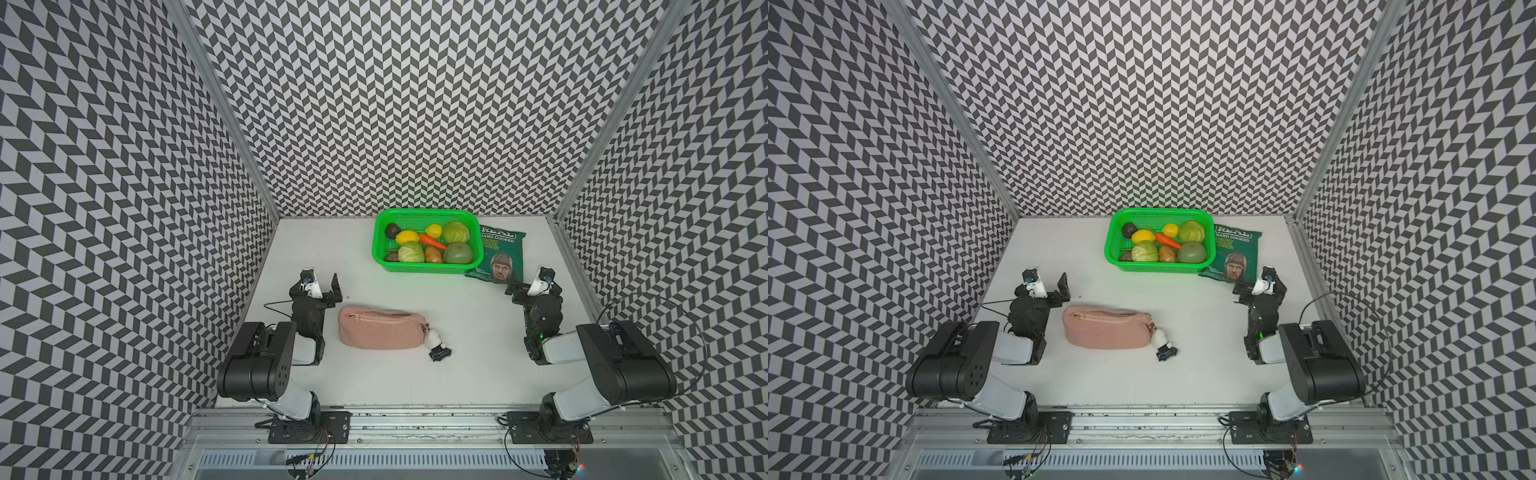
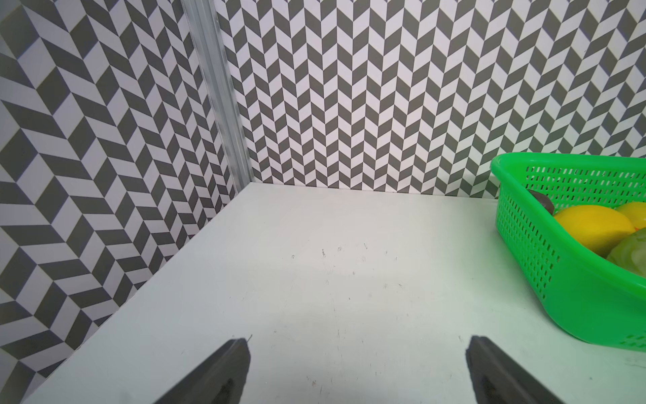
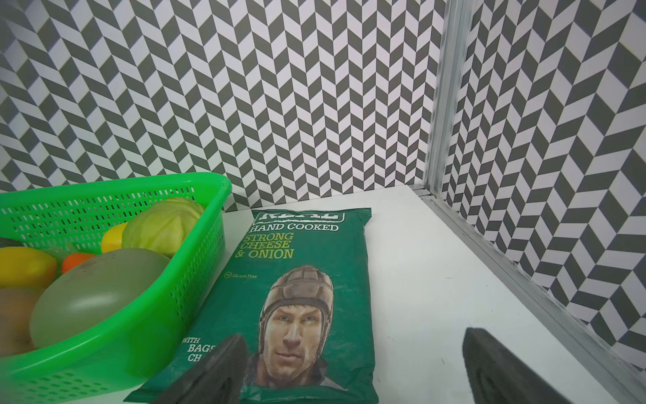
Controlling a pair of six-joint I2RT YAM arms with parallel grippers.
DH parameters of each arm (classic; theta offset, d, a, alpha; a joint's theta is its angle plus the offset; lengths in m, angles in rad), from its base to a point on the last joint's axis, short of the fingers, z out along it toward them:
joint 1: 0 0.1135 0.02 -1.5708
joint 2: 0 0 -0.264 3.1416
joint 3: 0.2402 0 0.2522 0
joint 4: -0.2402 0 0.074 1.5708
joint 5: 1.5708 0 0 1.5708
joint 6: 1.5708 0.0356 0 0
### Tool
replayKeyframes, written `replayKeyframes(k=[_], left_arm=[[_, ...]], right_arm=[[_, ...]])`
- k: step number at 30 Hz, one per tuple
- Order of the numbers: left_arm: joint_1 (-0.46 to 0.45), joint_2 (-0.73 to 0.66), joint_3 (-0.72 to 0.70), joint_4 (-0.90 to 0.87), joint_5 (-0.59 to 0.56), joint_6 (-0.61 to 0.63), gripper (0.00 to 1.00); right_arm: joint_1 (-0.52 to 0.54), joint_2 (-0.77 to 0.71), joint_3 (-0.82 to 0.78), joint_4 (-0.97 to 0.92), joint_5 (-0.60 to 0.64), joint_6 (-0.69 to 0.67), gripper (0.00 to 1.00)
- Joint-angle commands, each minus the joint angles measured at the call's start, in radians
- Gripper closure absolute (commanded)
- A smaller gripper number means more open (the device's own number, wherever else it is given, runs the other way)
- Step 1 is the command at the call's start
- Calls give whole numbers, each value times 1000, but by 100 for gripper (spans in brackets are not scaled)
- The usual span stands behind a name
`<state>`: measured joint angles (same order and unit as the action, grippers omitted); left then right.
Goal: Remove the decoration from the bag
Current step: Adjust the bag at the center of the board.
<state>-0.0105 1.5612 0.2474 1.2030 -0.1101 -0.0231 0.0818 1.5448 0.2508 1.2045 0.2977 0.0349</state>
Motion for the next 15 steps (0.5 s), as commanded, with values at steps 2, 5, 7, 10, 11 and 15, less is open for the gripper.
replayKeyframes(k=[2, 5, 7, 10, 11, 15], left_arm=[[-2, -13, 15, 17, 4, 5, 0], [-2, -12, 15, 17, 4, 5, 0], [-2, -13, 15, 18, 4, 5, 0], [-2, -11, 19, 13, 5, 5, 0], [-1, -11, 19, 11, 6, 4, 0], [0, -16, 17, 14, 13, 6, 0]], right_arm=[[-3, -17, 3, 35, -5, 9, 0], [-3, -17, 4, 34, -5, 9, 0], [-4, -15, 4, 33, -4, 10, 0], [-5, -14, 4, 40, -8, 11, 0], [-5, -14, 4, 38, -8, 12, 0], [-4, -16, 3, 39, -9, 13, 0]])
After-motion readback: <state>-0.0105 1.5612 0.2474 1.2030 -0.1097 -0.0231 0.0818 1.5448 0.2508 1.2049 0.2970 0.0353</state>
